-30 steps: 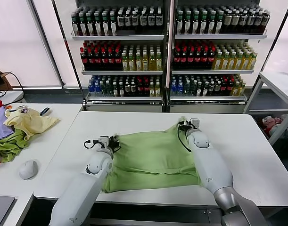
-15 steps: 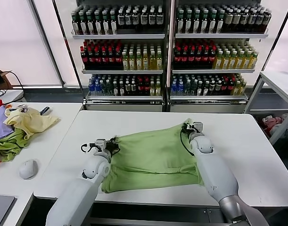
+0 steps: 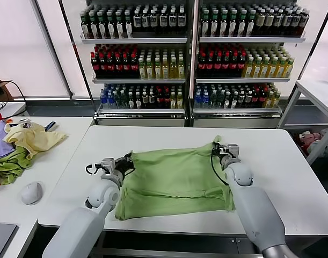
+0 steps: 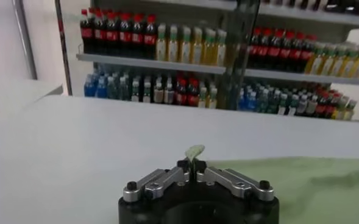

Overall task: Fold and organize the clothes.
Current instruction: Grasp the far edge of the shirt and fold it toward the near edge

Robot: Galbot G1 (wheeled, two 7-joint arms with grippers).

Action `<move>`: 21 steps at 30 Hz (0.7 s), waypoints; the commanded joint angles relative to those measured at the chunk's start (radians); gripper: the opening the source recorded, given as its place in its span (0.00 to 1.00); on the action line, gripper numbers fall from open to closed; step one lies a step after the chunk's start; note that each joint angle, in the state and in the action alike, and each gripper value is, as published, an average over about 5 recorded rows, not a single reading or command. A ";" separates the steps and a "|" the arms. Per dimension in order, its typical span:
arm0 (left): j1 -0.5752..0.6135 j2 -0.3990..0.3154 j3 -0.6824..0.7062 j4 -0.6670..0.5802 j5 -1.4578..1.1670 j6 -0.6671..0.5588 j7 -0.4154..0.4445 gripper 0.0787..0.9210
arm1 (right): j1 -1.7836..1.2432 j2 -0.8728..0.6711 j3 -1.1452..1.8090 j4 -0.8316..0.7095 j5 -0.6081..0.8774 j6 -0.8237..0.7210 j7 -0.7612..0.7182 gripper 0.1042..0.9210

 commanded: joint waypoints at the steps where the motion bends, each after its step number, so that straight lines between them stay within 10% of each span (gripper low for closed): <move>1: 0.152 0.055 -0.029 -0.255 -0.010 -0.013 0.000 0.03 | -0.212 -0.043 0.074 0.297 0.001 0.007 0.000 0.01; 21: 0.428 0.071 -0.067 -0.392 0.144 0.072 0.006 0.03 | -0.623 -0.029 0.245 0.587 -0.097 -0.029 0.011 0.01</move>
